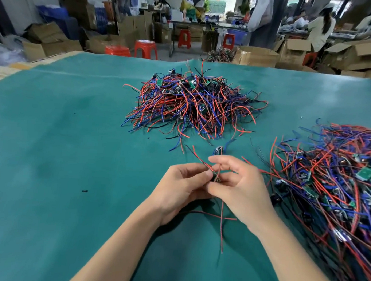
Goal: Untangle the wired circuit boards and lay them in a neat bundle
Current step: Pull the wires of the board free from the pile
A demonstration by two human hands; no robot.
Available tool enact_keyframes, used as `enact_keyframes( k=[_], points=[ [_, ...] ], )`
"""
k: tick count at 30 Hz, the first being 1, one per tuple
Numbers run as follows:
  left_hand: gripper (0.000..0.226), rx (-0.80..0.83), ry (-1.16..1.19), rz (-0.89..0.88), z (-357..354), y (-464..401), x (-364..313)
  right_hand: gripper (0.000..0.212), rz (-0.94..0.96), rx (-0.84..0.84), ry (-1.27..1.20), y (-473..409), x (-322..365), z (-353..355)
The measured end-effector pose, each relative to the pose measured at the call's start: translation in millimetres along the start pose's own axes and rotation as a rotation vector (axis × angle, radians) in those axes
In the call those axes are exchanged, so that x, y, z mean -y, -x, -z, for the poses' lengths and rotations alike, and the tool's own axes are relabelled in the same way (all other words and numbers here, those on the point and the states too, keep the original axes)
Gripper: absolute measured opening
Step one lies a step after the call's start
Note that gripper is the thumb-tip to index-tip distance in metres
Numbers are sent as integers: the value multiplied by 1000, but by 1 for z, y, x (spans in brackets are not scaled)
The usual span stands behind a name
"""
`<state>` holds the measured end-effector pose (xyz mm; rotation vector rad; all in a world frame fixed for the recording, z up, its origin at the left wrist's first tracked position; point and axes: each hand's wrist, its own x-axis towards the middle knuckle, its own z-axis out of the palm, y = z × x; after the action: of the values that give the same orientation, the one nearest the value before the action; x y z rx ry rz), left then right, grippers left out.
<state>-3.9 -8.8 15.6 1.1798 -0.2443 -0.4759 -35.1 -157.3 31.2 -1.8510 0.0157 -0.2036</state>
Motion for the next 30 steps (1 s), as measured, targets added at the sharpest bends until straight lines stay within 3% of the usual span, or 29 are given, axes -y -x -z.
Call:
enact_keyframes(
  k=[5,11,15,18,20,24,27,30],
  points=[
    [15,-34,52,-23,2,0,-2,40,137,-98,210,-3,-2,3],
    [24,-18,91,-13,4,1,-4,52,43,80,-139,-3,1,7],
    [28,1,30,-43,3,3,-5,27,-76,81,-410,-7,-1,11],
    [43,-7,23,-62,4,2,-4,21,-88,-15,-286,-8,-5,9],
    [47,-23,35,-64,5,1,-4,23,-120,22,-311,-8,-6,10],
    [40,-42,32,-91,5,-1,-2,22,-230,66,-382,-8,-6,12],
    [35,-70,19,-118,6,-3,-1,8,-189,70,-232,-9,-7,12],
    [29,-86,7,-138,6,-4,0,15,-136,74,-192,-7,-7,11]
  ],
)
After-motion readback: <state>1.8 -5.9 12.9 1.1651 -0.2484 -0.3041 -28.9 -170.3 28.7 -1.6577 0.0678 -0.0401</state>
